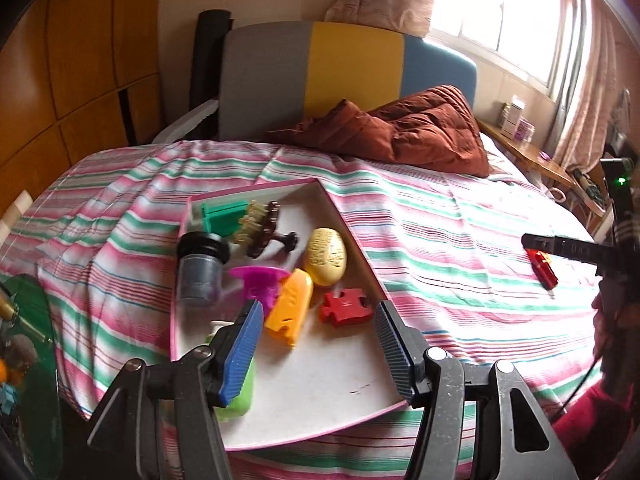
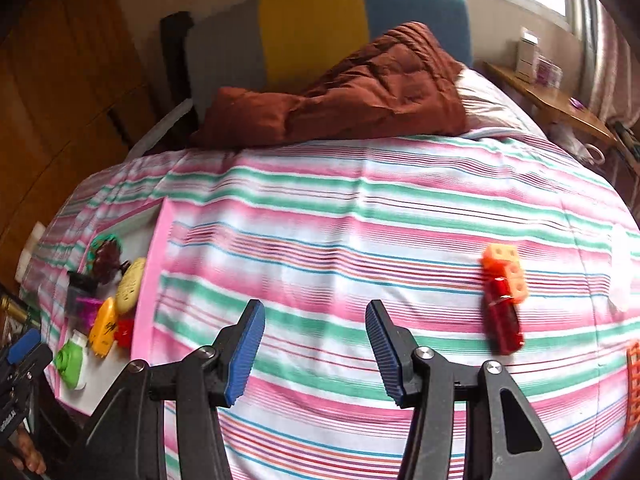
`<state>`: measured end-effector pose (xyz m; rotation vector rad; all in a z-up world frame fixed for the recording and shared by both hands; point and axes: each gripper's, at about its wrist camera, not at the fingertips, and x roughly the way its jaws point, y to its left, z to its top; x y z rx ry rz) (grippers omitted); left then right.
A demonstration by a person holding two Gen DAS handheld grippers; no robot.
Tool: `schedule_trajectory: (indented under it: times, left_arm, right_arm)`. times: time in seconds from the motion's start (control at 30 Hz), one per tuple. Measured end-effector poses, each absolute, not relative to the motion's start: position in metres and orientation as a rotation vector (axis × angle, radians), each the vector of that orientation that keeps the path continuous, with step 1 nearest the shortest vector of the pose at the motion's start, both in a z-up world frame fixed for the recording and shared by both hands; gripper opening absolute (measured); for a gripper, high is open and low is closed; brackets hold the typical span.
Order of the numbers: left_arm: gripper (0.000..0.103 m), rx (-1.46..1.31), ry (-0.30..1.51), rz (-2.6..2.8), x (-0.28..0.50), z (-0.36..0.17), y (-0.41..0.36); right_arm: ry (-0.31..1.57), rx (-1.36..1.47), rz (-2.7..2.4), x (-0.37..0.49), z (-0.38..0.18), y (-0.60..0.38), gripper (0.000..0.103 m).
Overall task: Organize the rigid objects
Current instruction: 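Move both tools toward the red cylinder and orange cube cluster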
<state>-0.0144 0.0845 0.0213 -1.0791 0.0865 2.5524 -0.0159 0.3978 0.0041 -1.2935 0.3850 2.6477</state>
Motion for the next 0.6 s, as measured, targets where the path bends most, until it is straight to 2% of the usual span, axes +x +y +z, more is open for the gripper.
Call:
schedule_trajectory:
  times: [0.33, 0.5, 0.6]
  left_arm:
    - [0.059, -1.082, 0.155, 2.443, -0.01, 0.022, 0.134]
    - [0.06, -1.099, 0.217, 2.395, -0.01, 0.015, 0.161]
    - [0.06, -1.124, 0.226, 2.363, -0.012, 0.008, 0.174]
  right_arm:
    - [0.75, -1.046, 2.323, 0.03, 0.004, 0.557, 0.053]
    - [0.889, -1.136, 2.281, 0.034, -0.025, 0.579, 0.053]
    - [0.83, -1.252, 2.289, 0.017, -0.037, 0.568, 0.052]
